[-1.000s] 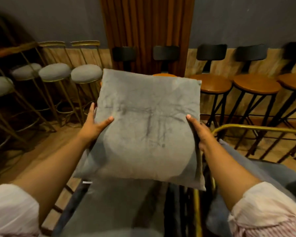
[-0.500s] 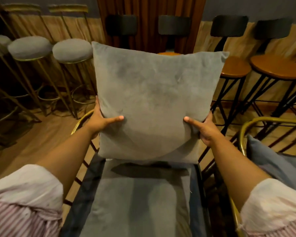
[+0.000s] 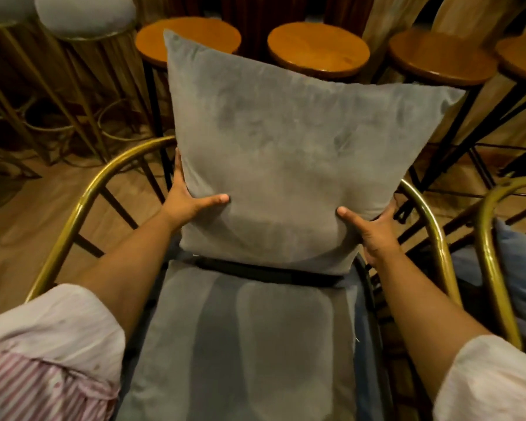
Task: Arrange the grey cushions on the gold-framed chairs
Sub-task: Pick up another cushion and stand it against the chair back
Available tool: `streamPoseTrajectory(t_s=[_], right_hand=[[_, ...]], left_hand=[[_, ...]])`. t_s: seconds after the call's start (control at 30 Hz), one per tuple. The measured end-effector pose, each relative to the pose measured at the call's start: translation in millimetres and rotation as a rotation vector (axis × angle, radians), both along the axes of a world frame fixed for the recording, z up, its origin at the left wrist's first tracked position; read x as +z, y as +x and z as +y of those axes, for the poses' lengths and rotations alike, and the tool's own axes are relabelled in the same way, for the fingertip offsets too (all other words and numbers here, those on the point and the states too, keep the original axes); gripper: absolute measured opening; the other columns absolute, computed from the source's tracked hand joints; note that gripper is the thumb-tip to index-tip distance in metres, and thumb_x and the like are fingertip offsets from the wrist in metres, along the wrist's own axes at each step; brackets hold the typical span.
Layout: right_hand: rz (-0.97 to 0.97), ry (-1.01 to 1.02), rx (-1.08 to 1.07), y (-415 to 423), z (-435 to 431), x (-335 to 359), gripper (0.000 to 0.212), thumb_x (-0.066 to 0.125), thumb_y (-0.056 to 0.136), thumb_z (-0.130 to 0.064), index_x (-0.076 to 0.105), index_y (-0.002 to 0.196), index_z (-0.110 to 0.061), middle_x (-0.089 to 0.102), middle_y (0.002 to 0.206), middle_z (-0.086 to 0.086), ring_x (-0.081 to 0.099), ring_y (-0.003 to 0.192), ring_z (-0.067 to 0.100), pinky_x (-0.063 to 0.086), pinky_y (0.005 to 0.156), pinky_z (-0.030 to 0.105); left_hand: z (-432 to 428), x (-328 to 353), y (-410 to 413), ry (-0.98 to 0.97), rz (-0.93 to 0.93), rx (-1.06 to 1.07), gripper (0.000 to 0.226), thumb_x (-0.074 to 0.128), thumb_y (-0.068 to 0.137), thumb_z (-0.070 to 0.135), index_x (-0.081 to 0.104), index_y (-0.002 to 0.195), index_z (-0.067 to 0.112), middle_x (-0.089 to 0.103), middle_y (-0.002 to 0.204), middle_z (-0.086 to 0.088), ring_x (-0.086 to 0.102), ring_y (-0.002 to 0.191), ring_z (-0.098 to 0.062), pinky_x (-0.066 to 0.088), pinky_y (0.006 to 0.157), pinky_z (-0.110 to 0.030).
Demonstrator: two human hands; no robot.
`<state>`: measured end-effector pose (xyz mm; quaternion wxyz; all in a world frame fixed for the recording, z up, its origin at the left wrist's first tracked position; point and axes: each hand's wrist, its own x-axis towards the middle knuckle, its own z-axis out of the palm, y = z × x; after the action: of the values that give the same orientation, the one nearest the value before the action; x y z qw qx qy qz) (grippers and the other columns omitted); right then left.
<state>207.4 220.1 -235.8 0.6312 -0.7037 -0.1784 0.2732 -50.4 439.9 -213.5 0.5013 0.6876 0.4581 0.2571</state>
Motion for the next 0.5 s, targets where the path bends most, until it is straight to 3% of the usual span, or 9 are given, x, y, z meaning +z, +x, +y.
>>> streamPoseTrajectory(t_s=[0.07, 0.1, 0.2, 0.3, 0.4, 0.5], right_hand=[[-0.040, -0.007, -0.007, -5, -2, -15, 0.104, 0.085, 0.061, -0.012, 0.022, 0.144, -0.018, 0.043, 0.137, 0.000, 0.044, 0.119, 0.015, 0.041, 0.100, 0.031], [-0.048, -0.021, -0.009, -10, -3, -20, 0.102, 0.086, 0.060, -0.012, 0.025, 0.143, -0.015, 0.045, 0.133, -0.001, 0.046, 0.118, 0.015, 0.043, 0.099, 0.028], [-0.053, -0.053, -0.015, -24, -7, -26, 0.119, 0.088, 0.041, -0.040, 0.028, 0.141, -0.014, 0.048, 0.135, 0.001, 0.049, 0.120, 0.017, 0.047, 0.093, 0.021], [-0.037, -0.059, -0.023, -24, -5, -23, 0.129, 0.085, 0.035, -0.058, 0.026, 0.143, -0.016, 0.044, 0.142, 0.004, 0.046, 0.126, 0.018, 0.040, 0.101, 0.028], [-0.094, -0.122, 0.006, -25, -4, -25, 0.129, 0.079, 0.045, -0.061, 0.014, 0.147, -0.015, 0.035, 0.146, 0.002, 0.037, 0.128, 0.015, 0.030, 0.103, 0.026], [-0.066, -0.215, 0.054, -22, -1, -42, 0.109, 0.074, 0.074, -0.041, -0.002, 0.149, -0.017, 0.022, 0.156, 0.005, 0.029, 0.139, 0.025, 0.025, 0.104, 0.027]], left_hand=[[-2, -15, -5, -0.033, 0.027, 0.023, 0.121, 0.084, 0.064, 0.026, 0.001, 0.153, 0.021, 0.021, 0.159, -0.001, 0.027, 0.144, -0.021, 0.027, 0.117, -0.036], [-5, -22, -9, -0.050, 0.036, 0.036, 0.117, 0.083, 0.067, 0.025, 0.003, 0.153, 0.020, 0.021, 0.159, -0.001, 0.027, 0.144, -0.021, 0.026, 0.115, -0.033], [-12, -29, -14, -0.078, 0.055, 0.070, 0.108, 0.079, 0.073, 0.024, 0.007, 0.153, 0.020, 0.023, 0.159, -0.001, 0.028, 0.144, -0.022, 0.026, 0.106, -0.024], [-7, -28, -11, -0.089, 0.068, 0.082, 0.106, 0.076, 0.075, 0.027, 0.005, 0.153, 0.020, 0.022, 0.159, -0.001, 0.027, 0.144, -0.023, 0.027, 0.108, -0.026], [-3, -31, -9, -0.120, 0.162, 0.045, 0.111, 0.074, 0.076, 0.036, -0.004, 0.152, 0.020, 0.016, 0.161, -0.004, 0.023, 0.146, -0.027, 0.025, 0.116, -0.038], [-1, -40, -8, -0.190, 0.331, 0.021, 0.117, 0.071, 0.074, 0.049, -0.011, 0.152, 0.020, 0.009, 0.162, -0.008, 0.019, 0.147, -0.032, 0.023, 0.119, -0.043]])
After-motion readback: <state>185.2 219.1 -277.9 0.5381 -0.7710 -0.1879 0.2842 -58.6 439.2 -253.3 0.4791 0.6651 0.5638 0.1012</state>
